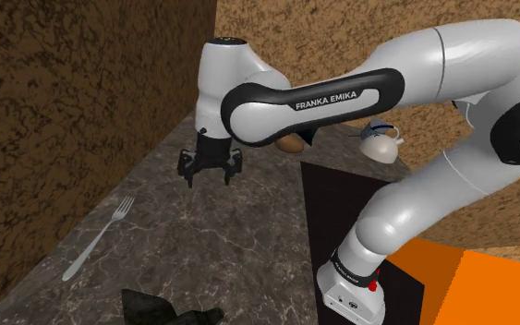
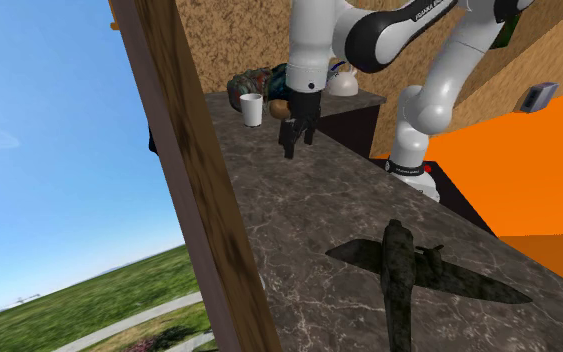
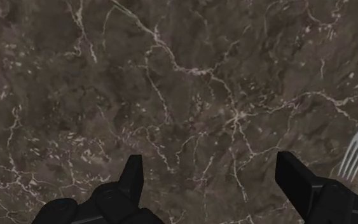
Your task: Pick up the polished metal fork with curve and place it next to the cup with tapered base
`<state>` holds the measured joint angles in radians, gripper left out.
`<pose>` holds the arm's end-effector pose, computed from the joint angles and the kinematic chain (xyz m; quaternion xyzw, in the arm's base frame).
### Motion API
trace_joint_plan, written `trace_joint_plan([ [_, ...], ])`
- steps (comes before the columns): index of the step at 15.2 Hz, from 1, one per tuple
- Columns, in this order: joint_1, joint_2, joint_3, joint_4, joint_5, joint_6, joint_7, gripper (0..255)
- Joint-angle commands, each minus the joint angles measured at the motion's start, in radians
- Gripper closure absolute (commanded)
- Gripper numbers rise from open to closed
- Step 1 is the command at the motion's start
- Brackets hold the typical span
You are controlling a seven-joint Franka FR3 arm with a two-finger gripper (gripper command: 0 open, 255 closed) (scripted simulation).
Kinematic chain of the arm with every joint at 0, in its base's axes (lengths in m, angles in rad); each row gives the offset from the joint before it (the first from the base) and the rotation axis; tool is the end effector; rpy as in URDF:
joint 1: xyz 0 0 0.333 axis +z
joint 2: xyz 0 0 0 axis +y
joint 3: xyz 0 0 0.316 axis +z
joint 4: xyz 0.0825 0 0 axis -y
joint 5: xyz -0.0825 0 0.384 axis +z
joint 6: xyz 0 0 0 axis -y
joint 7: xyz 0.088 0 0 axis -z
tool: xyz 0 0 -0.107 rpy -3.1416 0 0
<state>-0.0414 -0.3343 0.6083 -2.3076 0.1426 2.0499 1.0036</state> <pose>0.3817 0.2654 0.4549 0.9652 -0.2596 0.0307 0.0129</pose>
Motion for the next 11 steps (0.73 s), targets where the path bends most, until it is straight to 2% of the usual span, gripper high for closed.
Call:
trace_joint_plan([
  [1,-0.02,0.081,0.057,0.043,-0.035,0.033,0.116,0],
  [6,-0.051,0.334,0.163,0.205,-0.218,0.067,0.418,0],
  [8,-0.031,0.446,0.173,0.282,-0.311,0.062,0.542,0],
  [11,0.037,0.604,0.147,0.413,-0.431,0.036,0.701,0],
])
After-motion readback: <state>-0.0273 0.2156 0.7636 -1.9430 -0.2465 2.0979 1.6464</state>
